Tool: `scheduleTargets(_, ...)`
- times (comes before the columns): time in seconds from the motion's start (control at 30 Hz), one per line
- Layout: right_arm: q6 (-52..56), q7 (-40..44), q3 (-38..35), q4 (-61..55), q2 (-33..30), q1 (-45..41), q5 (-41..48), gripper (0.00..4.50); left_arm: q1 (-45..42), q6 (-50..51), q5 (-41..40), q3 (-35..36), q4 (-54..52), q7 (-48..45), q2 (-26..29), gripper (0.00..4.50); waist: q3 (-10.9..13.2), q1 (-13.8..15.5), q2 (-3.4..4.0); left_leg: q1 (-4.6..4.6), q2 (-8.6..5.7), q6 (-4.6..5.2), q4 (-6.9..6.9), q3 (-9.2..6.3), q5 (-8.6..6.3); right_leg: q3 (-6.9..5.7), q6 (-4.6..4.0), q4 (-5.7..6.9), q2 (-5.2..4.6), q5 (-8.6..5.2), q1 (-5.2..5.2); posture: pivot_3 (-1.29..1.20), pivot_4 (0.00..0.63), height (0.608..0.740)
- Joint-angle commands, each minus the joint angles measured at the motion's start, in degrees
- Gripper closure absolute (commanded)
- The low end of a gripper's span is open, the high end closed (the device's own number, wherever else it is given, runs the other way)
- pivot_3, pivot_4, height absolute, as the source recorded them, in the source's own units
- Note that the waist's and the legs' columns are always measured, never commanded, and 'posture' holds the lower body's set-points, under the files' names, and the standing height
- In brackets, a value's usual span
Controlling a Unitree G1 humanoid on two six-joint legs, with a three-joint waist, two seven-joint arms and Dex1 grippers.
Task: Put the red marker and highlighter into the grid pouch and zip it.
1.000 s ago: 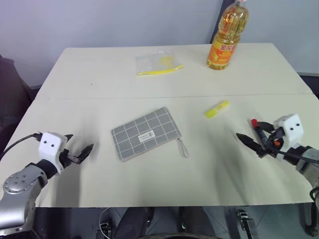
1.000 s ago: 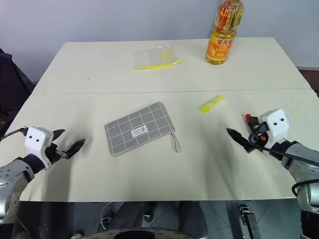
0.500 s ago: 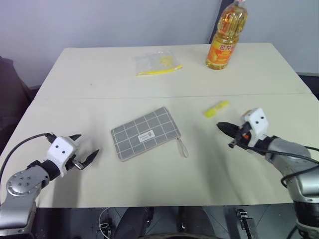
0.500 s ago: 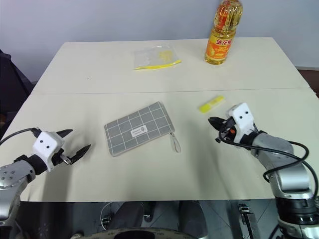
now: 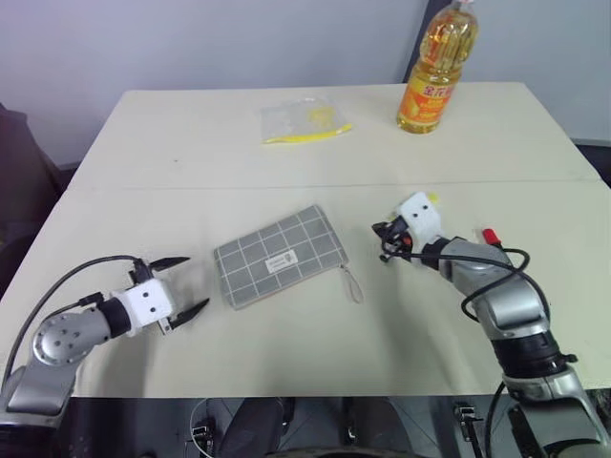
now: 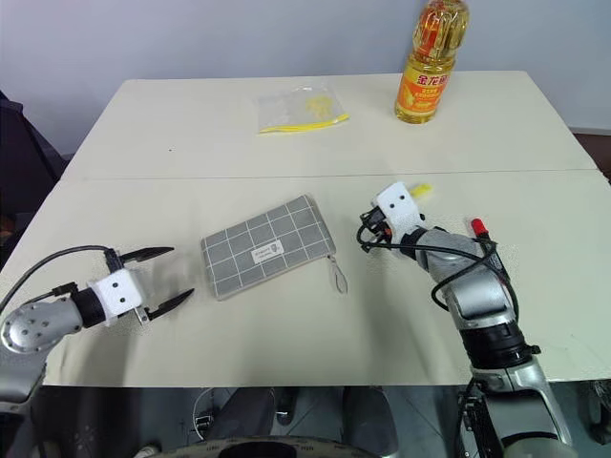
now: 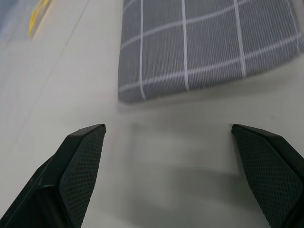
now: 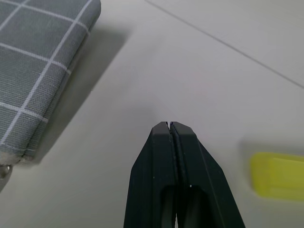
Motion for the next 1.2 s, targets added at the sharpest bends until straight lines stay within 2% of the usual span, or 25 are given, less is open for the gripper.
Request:
scheduleTargets(0.03,-1.42,0.53,1.71,0.83,1.68,-1.66,-1.29,4.44,-1.69,-4.29,1.98,-3.01,2.94,-0.16,-0.08,0.0,-0.01,-0.04,0.01,0.03,0.0,0.0,-0.01,0.0,0.0,0.0,0.01,0.03,0.0,0.0,0.0,0.0,0.15,0.74)
scheduleTargets(0.53,-1.97,3.0,3.93,6.75,6.42,-4.96,-3.06,4.44,-13.22,-23.09,9.57,-11.13,19.07,4.22,-1.16,0.0,-0.06,0.01,0.09,0.18,-0.01,-0.07,0.12,-0.02,0.07,0.0,0.02,0.39,0.04,0.05,0.03,0.0,0.15,0.74)
scheduleTargets(1.2,-2.32,6.75,6.27,3.18,7.54,-3.41,-3.47,4.44,-17.11,-27.52,5.18,-16.03,20.67,0.24,-1.41,0.0,-0.08,-0.15,0.1,0.21,-0.01,-0.08,0.12,-0.02,0.1,0.01,0.03,0.48,0.05,0.05,0.01,0.0,0.15,0.74)
